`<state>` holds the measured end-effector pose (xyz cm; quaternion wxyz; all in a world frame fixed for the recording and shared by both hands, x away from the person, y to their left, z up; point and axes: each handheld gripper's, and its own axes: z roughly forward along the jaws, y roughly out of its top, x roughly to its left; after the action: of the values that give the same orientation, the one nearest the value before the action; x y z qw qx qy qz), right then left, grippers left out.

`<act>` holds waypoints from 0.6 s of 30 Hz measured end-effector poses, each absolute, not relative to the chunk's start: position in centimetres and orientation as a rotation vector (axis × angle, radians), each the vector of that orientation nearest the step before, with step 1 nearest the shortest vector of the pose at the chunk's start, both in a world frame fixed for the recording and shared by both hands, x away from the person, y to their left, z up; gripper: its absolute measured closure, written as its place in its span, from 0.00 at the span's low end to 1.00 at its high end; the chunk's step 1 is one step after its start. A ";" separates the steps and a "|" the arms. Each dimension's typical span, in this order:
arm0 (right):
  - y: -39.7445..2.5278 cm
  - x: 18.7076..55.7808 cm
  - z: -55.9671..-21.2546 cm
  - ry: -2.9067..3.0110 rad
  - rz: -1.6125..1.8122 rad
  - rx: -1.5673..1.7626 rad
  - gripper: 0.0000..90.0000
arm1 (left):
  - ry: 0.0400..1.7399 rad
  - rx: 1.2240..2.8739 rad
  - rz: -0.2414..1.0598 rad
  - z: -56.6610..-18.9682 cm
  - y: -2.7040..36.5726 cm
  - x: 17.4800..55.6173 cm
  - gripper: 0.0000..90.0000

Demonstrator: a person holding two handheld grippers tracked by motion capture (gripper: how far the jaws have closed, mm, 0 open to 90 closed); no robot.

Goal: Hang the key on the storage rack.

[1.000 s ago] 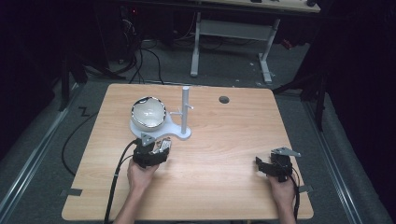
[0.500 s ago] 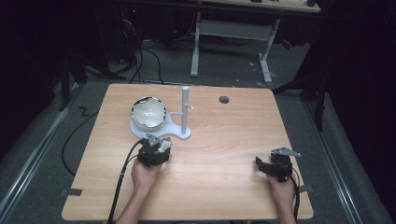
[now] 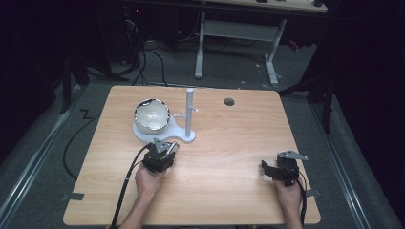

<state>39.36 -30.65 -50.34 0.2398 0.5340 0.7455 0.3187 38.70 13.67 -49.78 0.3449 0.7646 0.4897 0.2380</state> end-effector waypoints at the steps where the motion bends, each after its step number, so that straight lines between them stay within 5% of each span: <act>1: -30.6 39.4 -50.3 2.041 0.872 1.462 0.32 | 1.266 1.984 0.618 -49.8 13.6 38.7 0.66; 12: -30.7 39.4 -50.3 2.041 0.872 1.462 0.32 | 1.197 1.958 0.603 -48.6 13.9 37.7 0.68; 14: -30.7 39.4 -50.3 2.041 0.873 1.462 0.32 | 1.178 1.931 0.608 -48.1 14.2 37.3 0.85; 18: -30.7 39.4 -50.3 2.041 0.872 1.462 0.32 | 1.174 1.888 0.590 -47.1 15.1 36.9 0.85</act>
<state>39.37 -30.65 -50.34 0.2397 0.5340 0.7456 0.3187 36.91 15.08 -47.13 0.4085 0.7493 0.4658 0.2341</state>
